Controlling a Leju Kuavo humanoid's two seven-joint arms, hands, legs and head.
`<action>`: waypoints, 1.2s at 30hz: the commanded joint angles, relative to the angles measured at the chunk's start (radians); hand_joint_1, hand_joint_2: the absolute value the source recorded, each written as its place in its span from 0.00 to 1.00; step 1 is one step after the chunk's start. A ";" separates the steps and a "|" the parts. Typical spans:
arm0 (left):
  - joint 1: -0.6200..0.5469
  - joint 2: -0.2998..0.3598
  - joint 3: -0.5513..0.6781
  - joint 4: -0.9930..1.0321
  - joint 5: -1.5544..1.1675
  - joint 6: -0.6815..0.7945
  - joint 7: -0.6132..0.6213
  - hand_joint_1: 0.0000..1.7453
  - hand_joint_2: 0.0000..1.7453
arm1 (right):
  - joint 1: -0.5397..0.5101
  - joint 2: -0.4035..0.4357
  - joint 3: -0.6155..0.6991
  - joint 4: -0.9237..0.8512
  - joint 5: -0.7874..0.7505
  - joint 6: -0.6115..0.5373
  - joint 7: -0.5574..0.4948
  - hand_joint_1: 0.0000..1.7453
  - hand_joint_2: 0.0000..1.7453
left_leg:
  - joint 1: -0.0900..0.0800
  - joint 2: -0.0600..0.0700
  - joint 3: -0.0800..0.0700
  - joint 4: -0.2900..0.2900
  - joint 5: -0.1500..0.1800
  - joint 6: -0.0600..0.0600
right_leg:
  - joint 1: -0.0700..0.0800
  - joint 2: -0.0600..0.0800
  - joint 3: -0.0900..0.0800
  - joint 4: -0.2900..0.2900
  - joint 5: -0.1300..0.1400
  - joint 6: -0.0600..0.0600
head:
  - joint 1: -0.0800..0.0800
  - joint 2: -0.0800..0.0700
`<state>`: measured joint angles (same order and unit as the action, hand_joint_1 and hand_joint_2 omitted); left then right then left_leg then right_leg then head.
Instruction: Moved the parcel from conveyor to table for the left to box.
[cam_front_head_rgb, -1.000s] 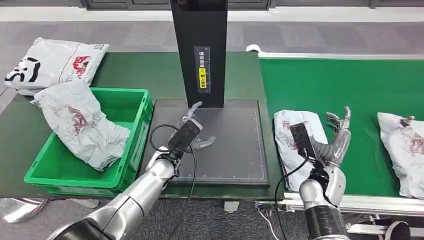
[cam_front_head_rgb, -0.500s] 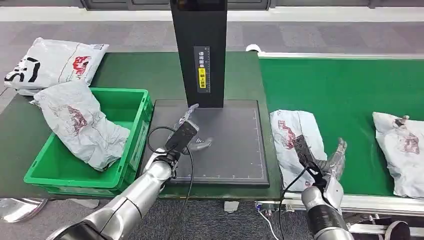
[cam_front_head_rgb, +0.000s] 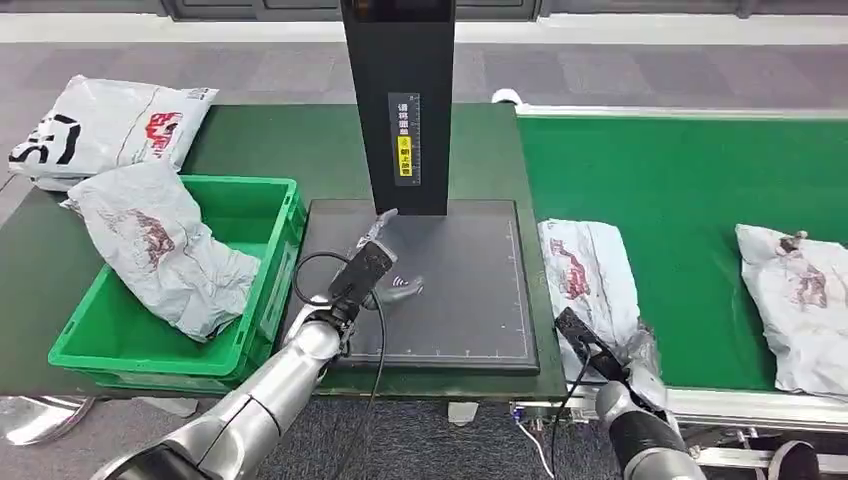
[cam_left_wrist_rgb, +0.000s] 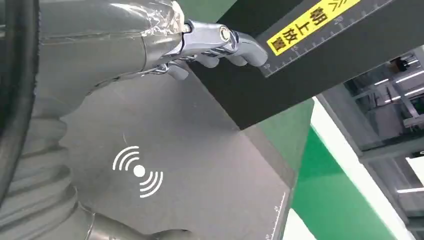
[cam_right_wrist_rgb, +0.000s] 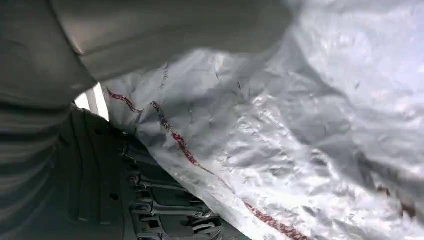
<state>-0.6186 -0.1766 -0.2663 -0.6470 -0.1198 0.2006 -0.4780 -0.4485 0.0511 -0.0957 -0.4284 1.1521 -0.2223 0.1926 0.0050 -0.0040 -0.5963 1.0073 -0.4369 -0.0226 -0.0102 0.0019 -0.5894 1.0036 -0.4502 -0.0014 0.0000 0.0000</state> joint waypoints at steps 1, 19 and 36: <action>-0.011 0.006 0.045 0.011 -0.004 -0.012 0.009 0.00 1.00 | -0.019 -0.024 0.010 0.127 -0.012 0.066 -0.019 0.17 1.00 | 0.001 0.000 0.002 -0.002 0.001 0.002 | 0.000 0.000 0.003 -0.004 0.002 0.001 | 0.000 0.000; 0.022 0.014 0.058 -0.036 -0.005 0.003 0.027 0.00 1.00 | -0.021 -0.004 -0.046 0.004 -0.065 -0.171 -0.120 1.00 1.00 | 0.002 0.006 0.005 0.000 0.003 0.006 | 0.000 0.004 0.007 -0.008 0.009 0.006 | 0.000 0.000; 0.037 0.011 0.100 -0.042 -0.025 0.035 -0.008 0.00 1.00 | 0.221 0.066 0.050 -0.967 -0.457 -0.278 -0.449 1.00 1.00 | 0.000 0.003 -0.009 0.001 0.005 0.006 | -0.002 0.003 -0.007 -0.003 0.008 0.006 | 0.000 0.000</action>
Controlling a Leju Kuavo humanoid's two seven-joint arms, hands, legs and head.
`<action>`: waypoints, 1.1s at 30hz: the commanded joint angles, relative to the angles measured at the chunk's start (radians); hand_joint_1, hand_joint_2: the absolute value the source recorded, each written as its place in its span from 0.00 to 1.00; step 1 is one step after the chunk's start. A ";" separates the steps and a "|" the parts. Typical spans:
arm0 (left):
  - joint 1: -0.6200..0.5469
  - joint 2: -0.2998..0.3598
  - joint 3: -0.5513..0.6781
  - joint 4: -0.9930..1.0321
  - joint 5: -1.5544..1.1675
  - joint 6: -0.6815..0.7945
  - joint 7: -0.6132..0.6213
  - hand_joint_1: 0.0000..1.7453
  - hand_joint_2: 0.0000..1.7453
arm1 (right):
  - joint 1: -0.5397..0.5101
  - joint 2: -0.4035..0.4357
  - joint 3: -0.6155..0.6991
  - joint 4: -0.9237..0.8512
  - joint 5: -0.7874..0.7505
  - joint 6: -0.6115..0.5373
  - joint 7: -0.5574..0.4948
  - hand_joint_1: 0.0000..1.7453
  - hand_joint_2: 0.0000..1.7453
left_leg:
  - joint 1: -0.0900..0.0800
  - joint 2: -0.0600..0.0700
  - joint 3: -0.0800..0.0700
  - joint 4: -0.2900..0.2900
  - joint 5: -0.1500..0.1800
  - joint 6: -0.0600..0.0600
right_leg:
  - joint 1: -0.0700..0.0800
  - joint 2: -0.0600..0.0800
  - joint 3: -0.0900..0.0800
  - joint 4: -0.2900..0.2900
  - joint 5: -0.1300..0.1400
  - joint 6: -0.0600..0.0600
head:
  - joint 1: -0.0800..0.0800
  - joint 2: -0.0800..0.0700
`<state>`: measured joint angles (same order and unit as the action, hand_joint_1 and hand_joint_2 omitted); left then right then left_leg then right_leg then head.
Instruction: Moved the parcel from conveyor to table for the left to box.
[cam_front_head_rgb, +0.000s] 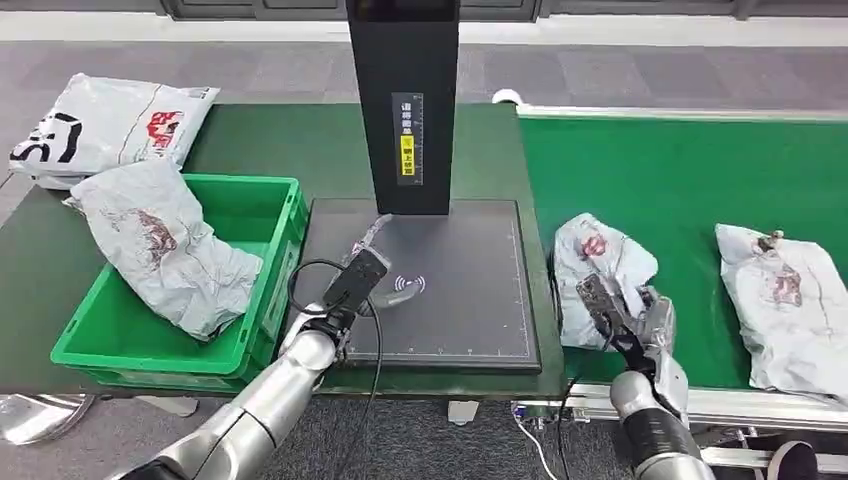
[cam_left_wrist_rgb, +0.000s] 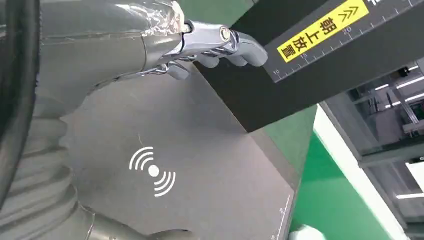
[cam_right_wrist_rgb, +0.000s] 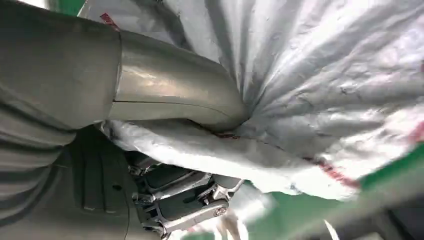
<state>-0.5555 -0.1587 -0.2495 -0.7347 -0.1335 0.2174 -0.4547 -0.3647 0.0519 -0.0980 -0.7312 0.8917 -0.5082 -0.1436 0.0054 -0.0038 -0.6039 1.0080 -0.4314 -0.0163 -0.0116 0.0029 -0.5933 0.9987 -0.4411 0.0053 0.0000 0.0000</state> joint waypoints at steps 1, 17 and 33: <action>-0.044 -0.011 0.088 0.064 -0.010 0.024 -0.040 0.00 1.00 | 0.138 0.063 0.087 -0.703 -0.199 0.039 -0.098 1.00 1.00 | -0.001 0.001 -0.002 0.001 0.000 0.000 | -0.001 0.000 -0.003 0.002 -0.001 -0.001 | 0.000 0.000; -0.105 -0.008 0.100 0.118 0.021 0.029 -0.057 0.00 1.00 | 0.093 0.034 0.365 -0.499 -0.079 0.172 -0.011 1.00 1.00 | 0.000 0.001 -0.001 -0.001 0.000 -0.002 | 0.000 0.000 -0.003 0.001 -0.002 -0.002 | 0.000 0.000; -0.131 -0.001 0.080 0.117 0.041 0.012 -0.011 0.00 1.00 | -0.018 0.037 0.705 -0.021 -0.020 0.417 0.126 1.00 1.00 | 0.001 0.000 -0.001 -0.001 0.000 -0.004 | 0.001 -0.001 -0.004 0.002 -0.002 -0.004 | 0.000 0.000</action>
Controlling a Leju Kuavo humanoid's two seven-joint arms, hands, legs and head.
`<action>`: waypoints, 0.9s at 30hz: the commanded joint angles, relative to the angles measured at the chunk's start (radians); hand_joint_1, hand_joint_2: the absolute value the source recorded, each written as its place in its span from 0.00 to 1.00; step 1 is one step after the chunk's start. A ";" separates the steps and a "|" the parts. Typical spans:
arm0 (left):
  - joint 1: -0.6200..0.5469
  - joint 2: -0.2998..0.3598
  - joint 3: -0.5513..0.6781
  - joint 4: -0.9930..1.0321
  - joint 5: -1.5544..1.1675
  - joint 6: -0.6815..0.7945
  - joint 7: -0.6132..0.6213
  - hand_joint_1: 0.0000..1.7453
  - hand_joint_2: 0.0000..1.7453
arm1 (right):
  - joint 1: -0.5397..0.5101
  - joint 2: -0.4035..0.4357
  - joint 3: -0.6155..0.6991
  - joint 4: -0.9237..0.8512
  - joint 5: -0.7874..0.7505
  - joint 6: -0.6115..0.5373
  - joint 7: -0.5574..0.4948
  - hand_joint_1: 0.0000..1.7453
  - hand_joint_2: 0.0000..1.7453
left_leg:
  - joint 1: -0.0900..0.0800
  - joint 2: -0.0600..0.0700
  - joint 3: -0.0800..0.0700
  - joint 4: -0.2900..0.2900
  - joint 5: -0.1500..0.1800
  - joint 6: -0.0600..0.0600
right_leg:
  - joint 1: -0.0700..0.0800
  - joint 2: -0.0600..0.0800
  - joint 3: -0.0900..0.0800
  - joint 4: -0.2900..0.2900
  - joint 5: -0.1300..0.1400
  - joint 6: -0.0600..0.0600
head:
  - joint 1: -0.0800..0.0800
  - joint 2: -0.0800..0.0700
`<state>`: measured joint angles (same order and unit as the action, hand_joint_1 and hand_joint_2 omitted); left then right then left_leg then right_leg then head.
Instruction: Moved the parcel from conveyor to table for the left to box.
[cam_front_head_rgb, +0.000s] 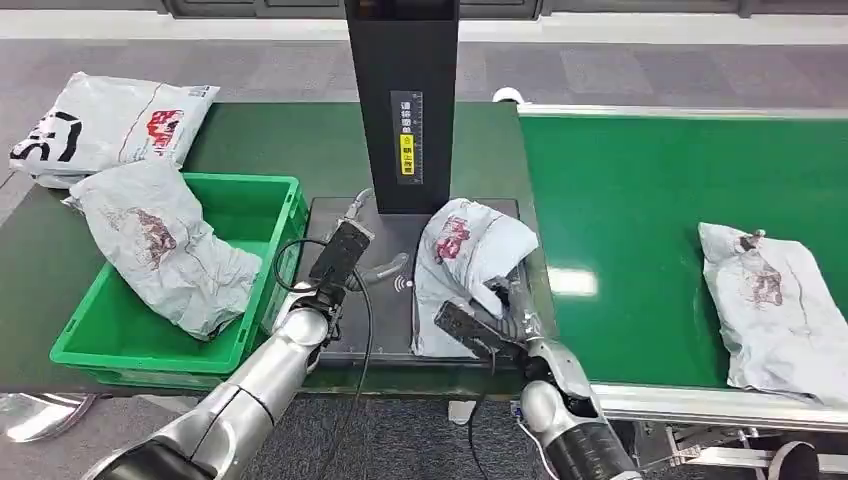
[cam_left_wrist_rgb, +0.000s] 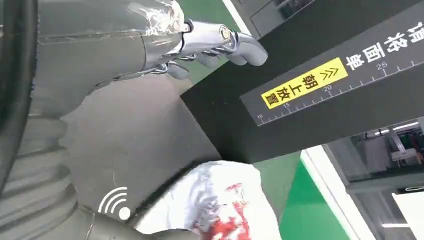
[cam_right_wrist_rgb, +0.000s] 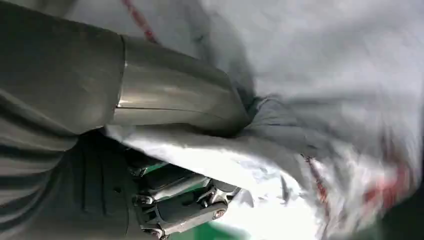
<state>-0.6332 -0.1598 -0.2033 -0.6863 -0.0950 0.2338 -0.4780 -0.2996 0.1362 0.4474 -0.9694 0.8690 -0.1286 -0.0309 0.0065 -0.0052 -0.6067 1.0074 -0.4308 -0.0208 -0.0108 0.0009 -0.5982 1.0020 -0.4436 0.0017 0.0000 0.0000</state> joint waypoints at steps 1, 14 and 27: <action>-0.059 -0.003 0.033 0.074 0.003 -0.011 0.015 0.00 1.00 | -0.104 -0.054 0.201 0.255 0.036 0.110 0.051 1.00 1.00 | 0.000 0.002 0.003 -0.001 0.000 0.001 | 0.001 0.002 0.002 -0.002 0.000 0.000 | 0.000 0.000; -0.048 -0.009 0.039 0.053 -0.015 0.024 0.014 0.00 1.00 | -0.126 -0.047 0.155 0.270 0.012 0.011 0.065 0.00 1.00 | 0.001 0.004 0.010 -0.003 0.001 0.000 | 0.002 0.002 0.009 -0.005 0.003 -0.001 | 0.000 0.000; 0.064 0.005 0.045 -0.110 -0.045 0.019 -0.020 0.00 1.00 | 0.011 -0.049 -0.069 -0.110 -0.019 -0.241 -0.039 0.00 1.00 | 0.000 0.004 0.008 -0.001 0.001 -0.001 | 0.001 0.002 0.007 -0.002 0.001 -0.002 | 0.000 0.000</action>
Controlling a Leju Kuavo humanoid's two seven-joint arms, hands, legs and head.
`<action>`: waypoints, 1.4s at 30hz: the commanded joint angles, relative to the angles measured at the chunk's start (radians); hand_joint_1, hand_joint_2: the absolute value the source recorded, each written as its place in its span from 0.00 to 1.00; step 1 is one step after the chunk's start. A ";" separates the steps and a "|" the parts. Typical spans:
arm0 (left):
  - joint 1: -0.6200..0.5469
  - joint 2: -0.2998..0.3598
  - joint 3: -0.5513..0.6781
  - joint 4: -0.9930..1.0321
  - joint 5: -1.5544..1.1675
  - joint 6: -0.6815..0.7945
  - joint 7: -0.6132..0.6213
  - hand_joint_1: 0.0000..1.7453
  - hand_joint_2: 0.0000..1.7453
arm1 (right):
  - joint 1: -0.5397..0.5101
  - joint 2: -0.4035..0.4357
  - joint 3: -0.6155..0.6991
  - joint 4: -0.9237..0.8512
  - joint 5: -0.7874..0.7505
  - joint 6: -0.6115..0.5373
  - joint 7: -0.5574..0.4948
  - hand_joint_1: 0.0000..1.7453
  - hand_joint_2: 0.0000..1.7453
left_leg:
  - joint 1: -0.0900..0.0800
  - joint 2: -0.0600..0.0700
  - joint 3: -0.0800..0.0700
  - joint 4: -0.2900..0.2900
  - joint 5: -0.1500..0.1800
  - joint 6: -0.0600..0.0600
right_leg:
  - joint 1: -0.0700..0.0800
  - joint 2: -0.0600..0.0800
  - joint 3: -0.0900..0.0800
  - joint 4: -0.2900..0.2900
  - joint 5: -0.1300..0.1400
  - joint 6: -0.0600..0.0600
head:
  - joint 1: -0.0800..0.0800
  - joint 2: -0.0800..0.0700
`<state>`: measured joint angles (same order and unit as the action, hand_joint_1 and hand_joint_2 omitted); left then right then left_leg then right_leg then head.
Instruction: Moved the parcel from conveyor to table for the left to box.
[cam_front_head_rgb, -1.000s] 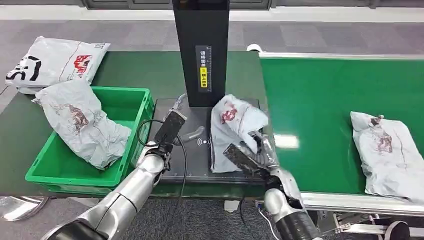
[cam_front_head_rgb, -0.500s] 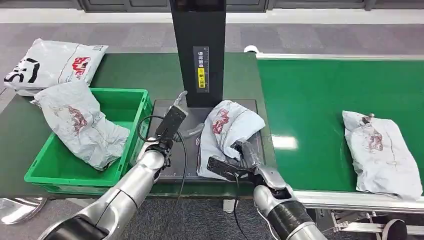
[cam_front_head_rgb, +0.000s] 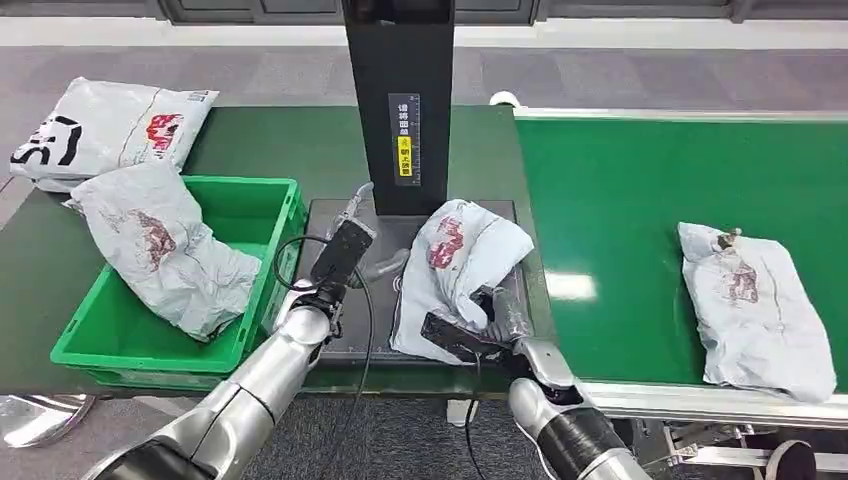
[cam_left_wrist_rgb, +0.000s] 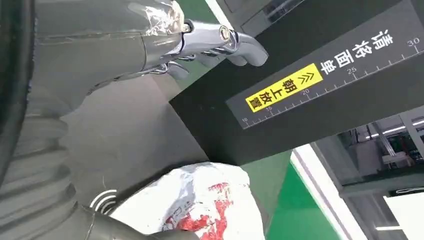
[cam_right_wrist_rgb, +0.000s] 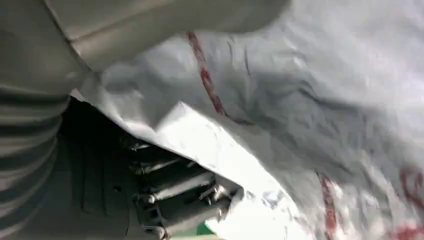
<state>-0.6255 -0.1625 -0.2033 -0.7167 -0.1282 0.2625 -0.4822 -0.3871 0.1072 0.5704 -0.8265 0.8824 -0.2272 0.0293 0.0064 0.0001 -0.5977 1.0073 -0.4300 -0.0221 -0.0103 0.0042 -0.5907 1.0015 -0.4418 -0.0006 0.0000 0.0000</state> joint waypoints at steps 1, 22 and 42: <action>0.070 0.008 0.043 -0.096 -0.014 -0.021 -0.021 0.00 1.00 | 0.129 -0.009 -0.232 -0.320 -0.046 -0.215 -0.146 0.00 1.00 | 0.000 -0.002 -0.002 -0.001 0.000 0.000 | 0.000 -0.001 -0.001 -0.001 -0.001 0.000 | 0.000 0.000; 0.082 0.004 -0.017 -0.080 -0.059 -0.094 -0.054 0.00 1.00 | 0.191 0.025 -0.337 -0.427 -0.153 -0.337 -0.304 0.00 1.00 | 0.000 -0.002 -0.006 0.000 -0.001 0.000 | 0.000 -0.001 -0.006 0.000 -0.001 0.000 | 0.000 0.000; -0.038 0.003 -0.525 0.351 -0.739 -0.124 0.190 0.00 1.00 | 0.170 0.055 -0.406 -0.394 -0.129 -0.162 -0.251 0.00 1.00 | 0.000 -0.006 -0.004 -0.002 0.000 0.001 | 0.000 -0.005 -0.003 -0.003 -0.001 0.001 | 0.000 0.000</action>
<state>-0.5636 -0.1633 -0.3599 -0.6922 -0.5588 0.0546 -0.4698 -0.1813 0.1526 0.2388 -1.2631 0.7580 -0.4285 -0.2243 0.0063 -0.0017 -0.6048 1.0074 -0.4308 -0.0223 -0.0109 0.0038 -0.5987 1.0015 -0.4426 -0.0001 0.0000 0.0000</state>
